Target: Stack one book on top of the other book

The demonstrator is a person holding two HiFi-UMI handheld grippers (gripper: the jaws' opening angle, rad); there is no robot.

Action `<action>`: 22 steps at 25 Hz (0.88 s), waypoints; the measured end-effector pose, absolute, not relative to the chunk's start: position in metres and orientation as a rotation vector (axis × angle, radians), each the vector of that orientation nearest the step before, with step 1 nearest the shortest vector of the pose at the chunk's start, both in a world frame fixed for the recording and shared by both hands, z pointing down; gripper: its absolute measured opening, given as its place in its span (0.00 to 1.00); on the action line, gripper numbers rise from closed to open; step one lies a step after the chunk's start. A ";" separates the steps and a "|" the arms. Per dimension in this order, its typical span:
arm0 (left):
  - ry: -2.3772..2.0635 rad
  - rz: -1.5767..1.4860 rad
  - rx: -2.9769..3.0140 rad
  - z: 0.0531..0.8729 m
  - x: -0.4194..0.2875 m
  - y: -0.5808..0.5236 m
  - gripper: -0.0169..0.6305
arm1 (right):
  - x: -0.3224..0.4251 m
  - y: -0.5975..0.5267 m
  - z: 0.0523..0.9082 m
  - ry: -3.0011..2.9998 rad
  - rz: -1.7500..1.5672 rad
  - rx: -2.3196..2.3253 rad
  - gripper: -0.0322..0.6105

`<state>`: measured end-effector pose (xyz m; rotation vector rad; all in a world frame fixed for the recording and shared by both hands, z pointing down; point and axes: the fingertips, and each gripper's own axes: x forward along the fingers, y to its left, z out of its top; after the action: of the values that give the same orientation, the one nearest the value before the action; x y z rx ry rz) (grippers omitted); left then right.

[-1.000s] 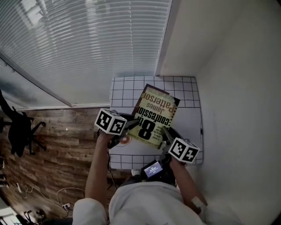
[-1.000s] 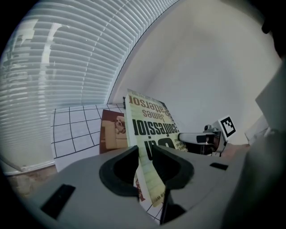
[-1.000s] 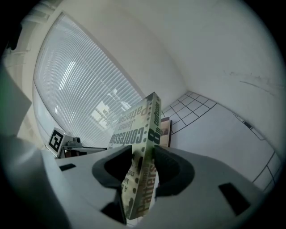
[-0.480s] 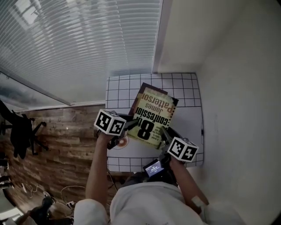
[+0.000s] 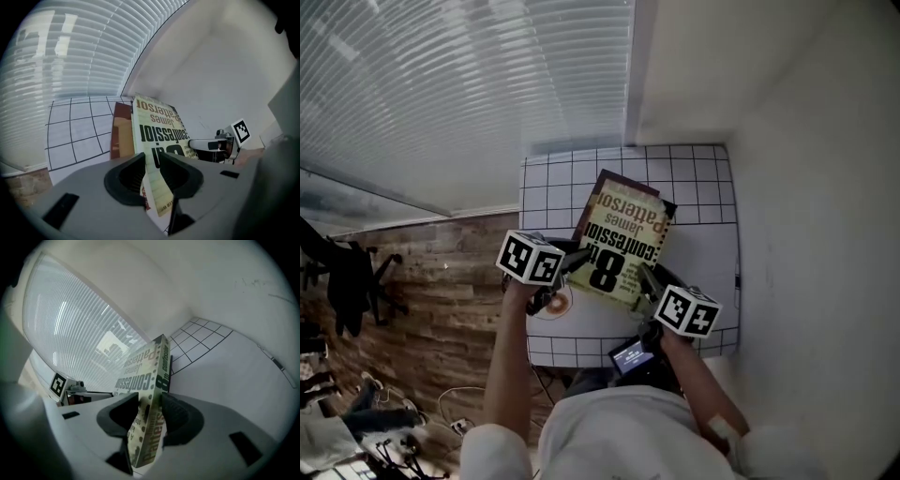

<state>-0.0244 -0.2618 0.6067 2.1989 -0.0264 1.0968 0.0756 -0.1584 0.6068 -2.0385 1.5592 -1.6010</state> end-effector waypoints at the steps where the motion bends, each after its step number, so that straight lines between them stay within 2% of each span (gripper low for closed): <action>1: -0.032 1.102 2.196 0.609 -0.024 -0.264 0.18 | 0.076 -0.161 0.609 1.561 -1.608 -2.035 0.30; 22: -0.130 1.138 2.209 0.636 -0.013 -0.296 0.18 | 0.085 -0.192 0.638 1.576 -1.665 -2.017 0.29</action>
<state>-0.0129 -0.2963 0.6356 2.2093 -0.1298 1.1379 0.0854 -0.1923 0.6385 -2.0167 1.5761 -1.6648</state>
